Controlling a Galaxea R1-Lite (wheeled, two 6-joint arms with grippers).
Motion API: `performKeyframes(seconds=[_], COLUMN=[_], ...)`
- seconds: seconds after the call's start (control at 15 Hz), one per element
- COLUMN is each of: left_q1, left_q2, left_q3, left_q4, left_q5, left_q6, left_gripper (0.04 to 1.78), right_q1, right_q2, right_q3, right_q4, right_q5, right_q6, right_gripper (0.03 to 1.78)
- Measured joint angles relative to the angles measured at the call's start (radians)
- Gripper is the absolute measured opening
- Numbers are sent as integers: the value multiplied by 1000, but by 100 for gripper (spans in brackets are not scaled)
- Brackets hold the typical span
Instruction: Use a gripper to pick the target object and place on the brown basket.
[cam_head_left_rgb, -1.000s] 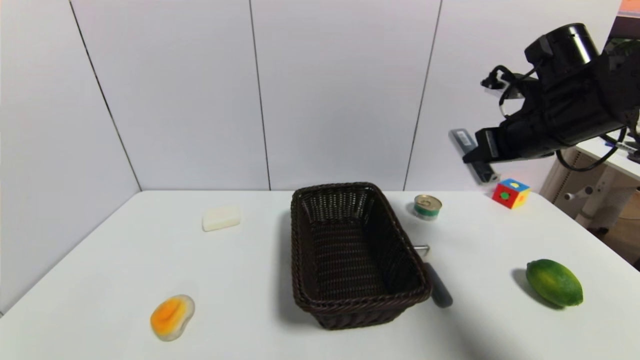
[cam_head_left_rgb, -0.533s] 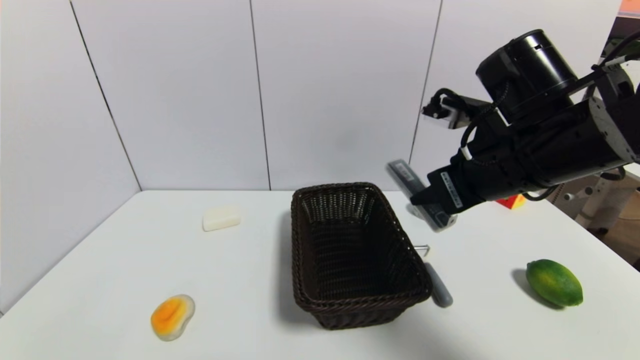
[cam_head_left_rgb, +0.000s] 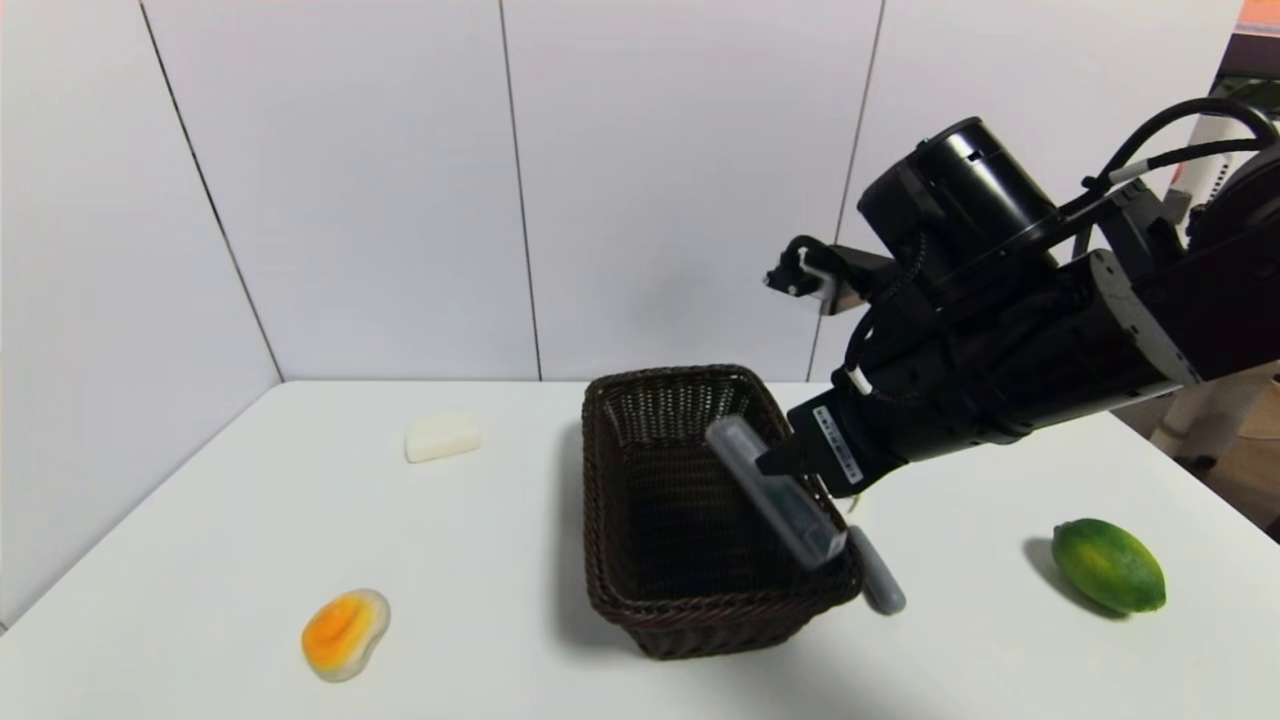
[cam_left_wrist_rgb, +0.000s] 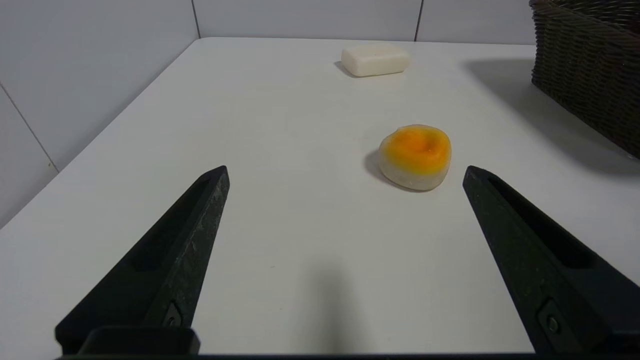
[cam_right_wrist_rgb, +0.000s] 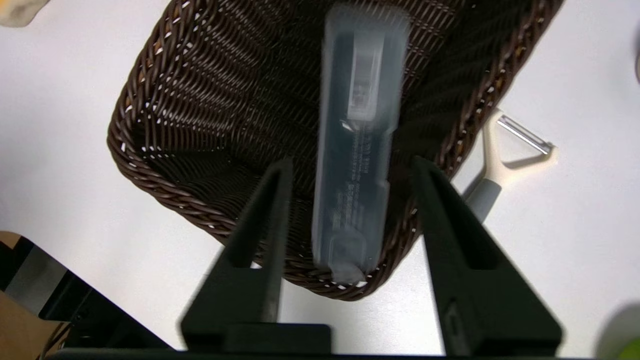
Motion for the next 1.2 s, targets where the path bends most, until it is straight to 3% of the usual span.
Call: performKeyframes(seconds=[0.27, 0.53, 0.8, 1.0, 1.2], left_q1=[0, 0, 0, 0, 0], left_q2=[0, 0, 0, 0, 0], left_q3=[0, 0, 0, 0, 0], left_q4=[0, 0, 0, 0, 0], left_q5=[0, 0, 0, 0, 0], left_q6=[0, 0, 0, 0, 0], left_gripper=[169, 169, 169, 169, 169], right_q1=[5, -15, -128, -274, -417], right_q2=[-25, -162, -418, -658, -923], right_q3=[-1, 44, 321, 609, 902], right_q4=[3, 8, 6, -19, -140], right_q5=[0, 1, -4, -12, -14], right_q6=[-10, -10, -27, -31, -35], right_gripper=[122, 141, 153, 159, 163])
